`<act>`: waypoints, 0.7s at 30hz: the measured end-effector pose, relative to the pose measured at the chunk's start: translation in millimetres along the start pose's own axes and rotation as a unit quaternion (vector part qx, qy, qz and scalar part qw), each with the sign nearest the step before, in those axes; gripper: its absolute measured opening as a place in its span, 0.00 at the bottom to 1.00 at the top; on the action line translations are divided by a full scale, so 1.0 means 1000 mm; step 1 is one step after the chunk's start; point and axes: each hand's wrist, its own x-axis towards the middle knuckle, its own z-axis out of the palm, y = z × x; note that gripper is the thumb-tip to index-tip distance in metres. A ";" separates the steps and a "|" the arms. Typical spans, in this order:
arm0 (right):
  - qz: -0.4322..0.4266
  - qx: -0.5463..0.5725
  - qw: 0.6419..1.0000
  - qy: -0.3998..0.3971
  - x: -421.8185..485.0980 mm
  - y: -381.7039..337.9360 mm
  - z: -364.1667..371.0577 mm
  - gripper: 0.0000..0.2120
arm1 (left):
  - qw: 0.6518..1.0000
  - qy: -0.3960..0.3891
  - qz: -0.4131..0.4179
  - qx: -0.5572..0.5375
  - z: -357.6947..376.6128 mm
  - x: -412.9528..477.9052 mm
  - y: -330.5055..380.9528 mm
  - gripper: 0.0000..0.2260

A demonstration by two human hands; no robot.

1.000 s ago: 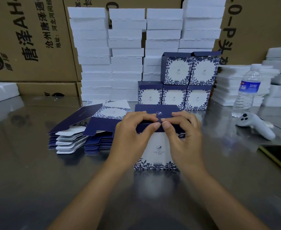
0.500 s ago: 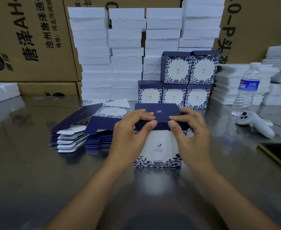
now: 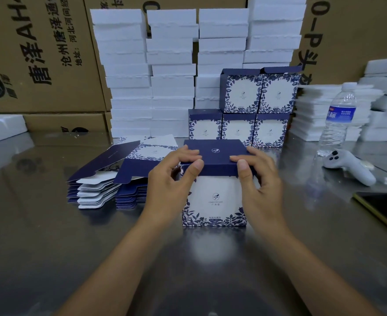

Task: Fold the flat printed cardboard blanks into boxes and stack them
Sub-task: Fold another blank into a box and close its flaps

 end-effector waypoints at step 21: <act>0.052 0.134 0.990 -0.009 0.008 0.011 -0.012 0.06 | 0.998 -0.045 0.048 -0.005 -0.003 0.001 -0.010 0.09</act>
